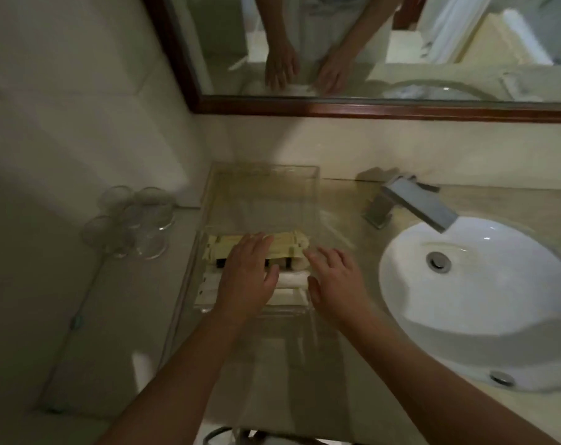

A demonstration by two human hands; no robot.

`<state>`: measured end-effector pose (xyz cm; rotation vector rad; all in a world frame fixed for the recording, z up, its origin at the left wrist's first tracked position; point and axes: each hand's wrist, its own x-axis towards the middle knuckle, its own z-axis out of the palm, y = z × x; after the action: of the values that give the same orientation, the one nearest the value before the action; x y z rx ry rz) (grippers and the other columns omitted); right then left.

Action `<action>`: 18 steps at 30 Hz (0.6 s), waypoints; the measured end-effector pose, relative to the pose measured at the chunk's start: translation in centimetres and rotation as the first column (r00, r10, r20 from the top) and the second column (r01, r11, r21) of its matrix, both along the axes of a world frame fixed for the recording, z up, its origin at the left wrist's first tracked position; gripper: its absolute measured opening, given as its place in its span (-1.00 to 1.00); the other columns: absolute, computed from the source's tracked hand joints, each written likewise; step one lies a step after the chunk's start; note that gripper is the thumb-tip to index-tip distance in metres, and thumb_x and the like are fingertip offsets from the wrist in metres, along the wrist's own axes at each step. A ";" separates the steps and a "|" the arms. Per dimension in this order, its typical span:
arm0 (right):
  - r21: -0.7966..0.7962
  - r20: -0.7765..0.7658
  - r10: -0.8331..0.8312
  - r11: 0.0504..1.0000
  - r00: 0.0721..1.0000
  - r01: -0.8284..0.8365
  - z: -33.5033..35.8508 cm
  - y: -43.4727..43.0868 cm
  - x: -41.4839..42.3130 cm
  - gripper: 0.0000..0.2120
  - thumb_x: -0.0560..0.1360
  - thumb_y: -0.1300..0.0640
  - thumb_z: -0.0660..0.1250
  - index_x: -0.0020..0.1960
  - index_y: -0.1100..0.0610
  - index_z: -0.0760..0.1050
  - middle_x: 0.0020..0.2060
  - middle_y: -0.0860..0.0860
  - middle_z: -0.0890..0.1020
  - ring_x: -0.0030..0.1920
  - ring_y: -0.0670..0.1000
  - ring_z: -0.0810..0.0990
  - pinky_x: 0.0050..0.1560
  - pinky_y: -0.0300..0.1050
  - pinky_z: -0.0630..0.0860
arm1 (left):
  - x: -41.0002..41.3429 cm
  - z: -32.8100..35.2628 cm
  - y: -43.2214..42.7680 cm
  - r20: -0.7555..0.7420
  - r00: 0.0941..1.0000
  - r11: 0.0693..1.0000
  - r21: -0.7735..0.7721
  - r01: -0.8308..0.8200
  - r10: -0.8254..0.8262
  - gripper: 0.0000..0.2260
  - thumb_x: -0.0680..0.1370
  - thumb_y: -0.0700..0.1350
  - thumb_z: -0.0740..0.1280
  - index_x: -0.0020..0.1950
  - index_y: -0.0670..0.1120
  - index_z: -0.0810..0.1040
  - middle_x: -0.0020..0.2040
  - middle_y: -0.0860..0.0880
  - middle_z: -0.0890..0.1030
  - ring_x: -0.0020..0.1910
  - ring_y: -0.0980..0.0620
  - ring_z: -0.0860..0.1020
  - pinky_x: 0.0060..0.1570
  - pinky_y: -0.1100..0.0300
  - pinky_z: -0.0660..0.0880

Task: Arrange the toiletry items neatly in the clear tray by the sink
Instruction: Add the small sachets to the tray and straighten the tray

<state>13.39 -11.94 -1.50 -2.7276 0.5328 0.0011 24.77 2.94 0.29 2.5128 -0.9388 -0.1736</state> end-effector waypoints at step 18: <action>-0.112 0.321 -0.465 0.846 0.825 0.521 0.3 -27.4 -39.6 -0.56 0.42 0.03 0.33 0.23 0.21 0.53 0.00 0.14 0.64 -0.03 0.20 0.57 0.01 0.06 0.50 | -34.4 1.7 -33.8 -0.133 0.889 0.899 -0.071 0.432 -0.438 -0.60 0.52 -0.11 0.29 0.36 -0.03 0.40 0.32 -0.04 0.45 0.33 -0.03 0.39 0.27 0.08 0.39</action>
<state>-26.19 -39.38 -1.20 -2.6133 1.1916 -0.5961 -9.61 -30.89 1.94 2.1808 -1.4166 -0.4666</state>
